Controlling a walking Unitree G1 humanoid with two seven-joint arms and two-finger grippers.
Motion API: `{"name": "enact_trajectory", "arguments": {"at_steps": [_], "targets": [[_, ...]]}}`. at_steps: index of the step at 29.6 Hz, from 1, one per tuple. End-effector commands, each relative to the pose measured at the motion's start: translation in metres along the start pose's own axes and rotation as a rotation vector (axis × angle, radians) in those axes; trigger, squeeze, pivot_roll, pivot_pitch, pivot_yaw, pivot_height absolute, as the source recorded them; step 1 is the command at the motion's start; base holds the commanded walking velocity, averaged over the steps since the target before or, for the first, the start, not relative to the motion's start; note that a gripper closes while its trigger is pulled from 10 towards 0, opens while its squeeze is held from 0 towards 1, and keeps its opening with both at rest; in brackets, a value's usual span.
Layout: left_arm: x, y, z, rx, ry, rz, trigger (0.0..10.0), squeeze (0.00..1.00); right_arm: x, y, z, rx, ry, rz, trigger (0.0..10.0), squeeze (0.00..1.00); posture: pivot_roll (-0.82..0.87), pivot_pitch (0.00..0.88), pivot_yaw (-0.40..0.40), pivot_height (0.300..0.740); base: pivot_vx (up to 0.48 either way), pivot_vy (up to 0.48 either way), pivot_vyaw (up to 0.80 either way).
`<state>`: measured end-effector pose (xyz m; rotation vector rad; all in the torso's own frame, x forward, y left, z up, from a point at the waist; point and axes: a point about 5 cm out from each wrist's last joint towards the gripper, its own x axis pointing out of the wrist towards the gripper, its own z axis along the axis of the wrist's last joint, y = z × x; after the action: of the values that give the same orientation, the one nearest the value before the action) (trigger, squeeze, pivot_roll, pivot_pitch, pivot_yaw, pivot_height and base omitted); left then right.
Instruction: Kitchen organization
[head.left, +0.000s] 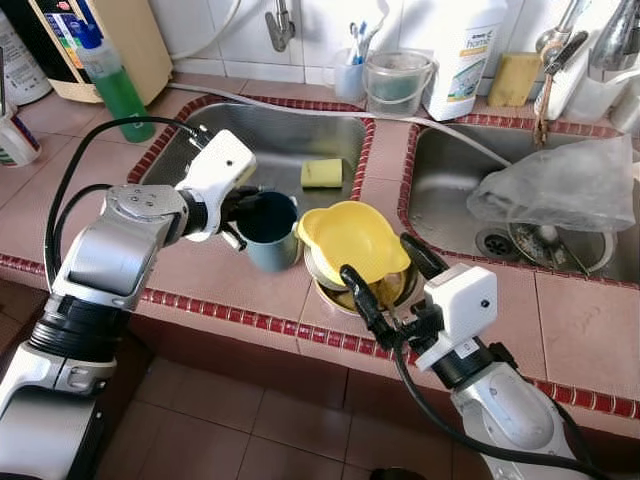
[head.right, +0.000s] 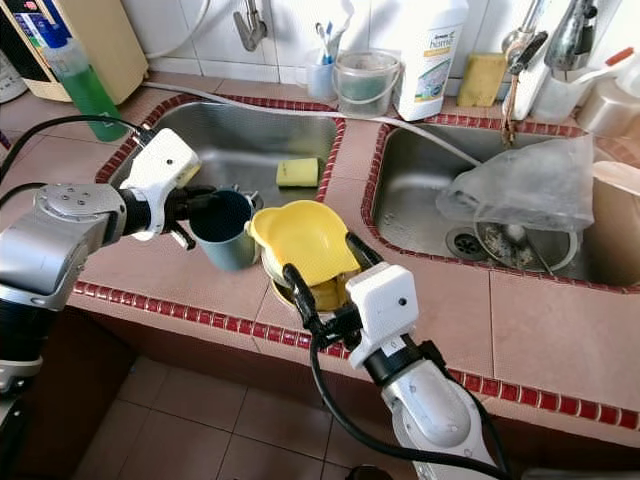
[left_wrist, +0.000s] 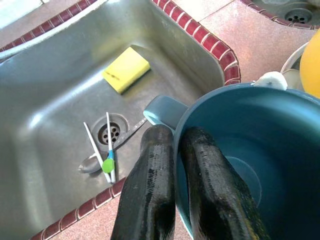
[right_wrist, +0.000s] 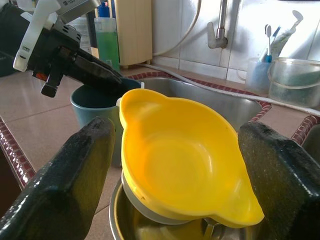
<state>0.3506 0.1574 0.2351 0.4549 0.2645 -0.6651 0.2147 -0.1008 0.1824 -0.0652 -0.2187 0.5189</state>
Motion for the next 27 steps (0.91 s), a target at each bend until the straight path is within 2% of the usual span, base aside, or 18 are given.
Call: {"name": "enact_trajectory", "arguments": {"at_steps": [1,12,20,21,23,24,25,26,27], "targets": [[-0.002,0.001,-0.004,-0.002,0.02,-0.002,0.0,0.0,0.001,0.002,0.002,0.003,-0.016,0.005,10.0,0.0,-0.15,0.133,0.087,0.74,0.0,0.0,0.0],[-0.002,0.002,-0.004,0.002,0.011,0.009,0.0,0.0,0.002,0.001,0.002,0.001,-0.021,0.011,10.0,0.0,-0.15,0.117,0.079,0.74,0.0,0.0,0.0],[-0.003,0.01,0.001,0.001,-0.013,0.05,0.0,0.0,0.003,0.001,0.002,0.0,-0.027,0.019,10.0,0.0,-0.16,0.1,0.069,0.74,0.0,0.0,0.0],[-0.003,0.011,0.001,0.002,-0.017,0.056,0.8,0.0,0.004,0.001,0.003,0.0,-0.028,0.019,10.0,0.0,-0.16,0.097,0.068,0.74,0.0,0.0,0.0],[-0.004,0.013,0.003,0.003,-0.03,0.069,1.3,0.0,0.004,0.0,0.003,0.001,-0.033,0.018,10.0,0.0,-0.16,0.094,0.066,0.74,0.0,0.0,0.0],[-0.005,0.016,0.005,0.02,-0.04,0.086,6.5,0.0,0.005,-0.001,0.004,0.0,-0.037,0.013,10.0,0.0,-0.16,0.09,0.065,0.74,0.0,0.0,0.0],[-0.006,0.018,0.007,0.032,-0.048,0.097,6.5,0.0,0.005,-0.002,0.004,0.0,-0.039,0.009,10.0,0.0,-0.16,0.089,0.064,0.74,0.0,0.0,0.0],[-0.007,0.021,0.009,0.026,-0.059,0.113,10.0,0.0,0.005,-0.002,0.004,0.0,-0.042,0.006,10.0,0.0,-0.16,0.086,0.061,0.74,0.0,0.0,0.0],[-0.008,0.024,0.012,0.021,-0.074,0.132,10.0,0.0,0.006,-0.003,0.005,0.0,-0.044,0.005,10.0,0.0,-0.16,0.084,0.059,0.74,0.0,0.0,0.0]]}}
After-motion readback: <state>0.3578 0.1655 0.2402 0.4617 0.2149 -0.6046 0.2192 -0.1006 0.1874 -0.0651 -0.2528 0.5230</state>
